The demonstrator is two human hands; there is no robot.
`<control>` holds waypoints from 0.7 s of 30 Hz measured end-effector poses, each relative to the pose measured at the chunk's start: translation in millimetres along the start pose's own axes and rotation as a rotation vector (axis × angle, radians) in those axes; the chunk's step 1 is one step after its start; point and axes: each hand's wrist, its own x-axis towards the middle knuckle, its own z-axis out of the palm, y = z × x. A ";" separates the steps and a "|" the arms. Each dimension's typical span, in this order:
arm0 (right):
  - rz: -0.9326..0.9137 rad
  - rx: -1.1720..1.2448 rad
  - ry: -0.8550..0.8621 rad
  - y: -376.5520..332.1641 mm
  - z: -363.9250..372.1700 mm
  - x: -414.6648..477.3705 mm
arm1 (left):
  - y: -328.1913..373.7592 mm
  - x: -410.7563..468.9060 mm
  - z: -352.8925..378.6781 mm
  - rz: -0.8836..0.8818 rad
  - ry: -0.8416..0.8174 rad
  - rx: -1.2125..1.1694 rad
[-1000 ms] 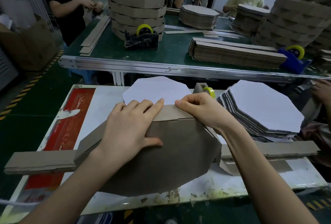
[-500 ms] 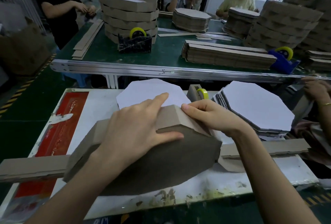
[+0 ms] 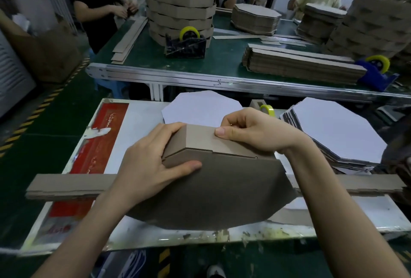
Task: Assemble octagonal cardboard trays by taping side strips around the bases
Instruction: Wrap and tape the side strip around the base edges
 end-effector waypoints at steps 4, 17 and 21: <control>-0.004 -0.043 -0.036 -7.5 9.8 7.4 | -11.5 -10.0 -1.4 -0.046 0.000 -0.028; -0.035 -0.142 -0.058 -15.6 18.2 12.6 | -28.5 -22.7 1.6 -0.050 0.037 -0.045; -0.035 -0.156 -0.065 -18.6 14.7 13.6 | -31.2 -23.2 2.0 -0.041 0.027 -0.039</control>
